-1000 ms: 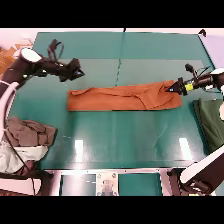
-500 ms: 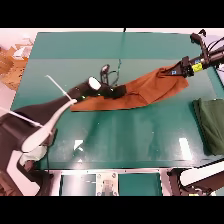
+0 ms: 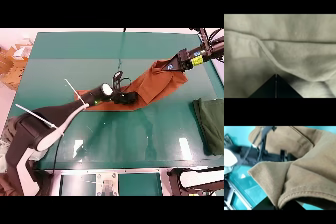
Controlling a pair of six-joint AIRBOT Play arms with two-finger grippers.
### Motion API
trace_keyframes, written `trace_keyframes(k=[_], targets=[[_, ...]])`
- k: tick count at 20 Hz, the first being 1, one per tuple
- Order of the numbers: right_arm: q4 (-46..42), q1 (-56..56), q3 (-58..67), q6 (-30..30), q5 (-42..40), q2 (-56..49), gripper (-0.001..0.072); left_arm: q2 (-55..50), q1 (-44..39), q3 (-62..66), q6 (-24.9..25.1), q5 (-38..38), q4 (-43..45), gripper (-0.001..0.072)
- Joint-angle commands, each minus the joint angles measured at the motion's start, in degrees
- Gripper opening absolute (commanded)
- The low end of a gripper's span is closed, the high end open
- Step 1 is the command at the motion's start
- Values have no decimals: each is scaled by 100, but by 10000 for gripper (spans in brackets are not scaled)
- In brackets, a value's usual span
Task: Fold the shirts.
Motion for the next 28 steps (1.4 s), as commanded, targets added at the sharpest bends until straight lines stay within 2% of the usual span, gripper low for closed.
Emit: trace_keyframes(k=[1, 4, 6, 8, 10, 12, 14, 15, 16, 17, 18, 20, 24, 28], targets=[[2, 55, 4, 133, -9, 31, 15, 199, 761, 568, 197, -2129, 999, 21], [0, 348, 2, 398, -74, 31, 15, 551, 1794, 1373, 181, -4435, 2763, 21], [-2, 800, -37, 610, -448, 28, 15, 748, 2435, 1810, 142, -5429, 3694, 22], [-2, 1475, -212, 890, -1172, 0, 16, 920, 2986, 2055, 131, -5816, 4000, 22], [-9, 2232, -461, 1102, -2111, -138, 16, 1082, 3480, 2116, 138, -5764, 3985, 22], [-2, 3115, -710, 1178, -3298, -496, 16, 1110, 3853, 2116, 142, -5674, 3974, 22], [61, 4087, -767, 1263, -4896, -1187, 18, 1104, 4081, 2114, 144, -5672, 3965, 22], [308, 4533, -758, 1261, -5615, -1567, 119, 1104, 4131, 2114, 155, -5674, 3960, 22], [678, 4948, -754, 1220, -6279, -1941, 357, 1104, 4151, 2114, 293, -5676, 3963, 22], [896, 5230, -754, 1198, -6592, -2173, 497, 1104, 4151, 2114, 448, -5683, 3958, 22], [848, 5388, -756, 1198, -6645, -2271, 496, 1104, 4148, 2114, 496, -5681, 3936, 22], [516, 5202, -756, 1200, -6179, -2164, 496, 1104, 4151, 2114, 557, -5648, 3832, 22], [-52, 3742, -756, 1204, -4087, -1537, 495, 1104, 4148, 2114, 555, -5613, 3751, 22], [-501, 2074, -769, 1222, -2656, -1268, 495, 1104, 4151, 2114, 555, -5613, 3757, 22]])
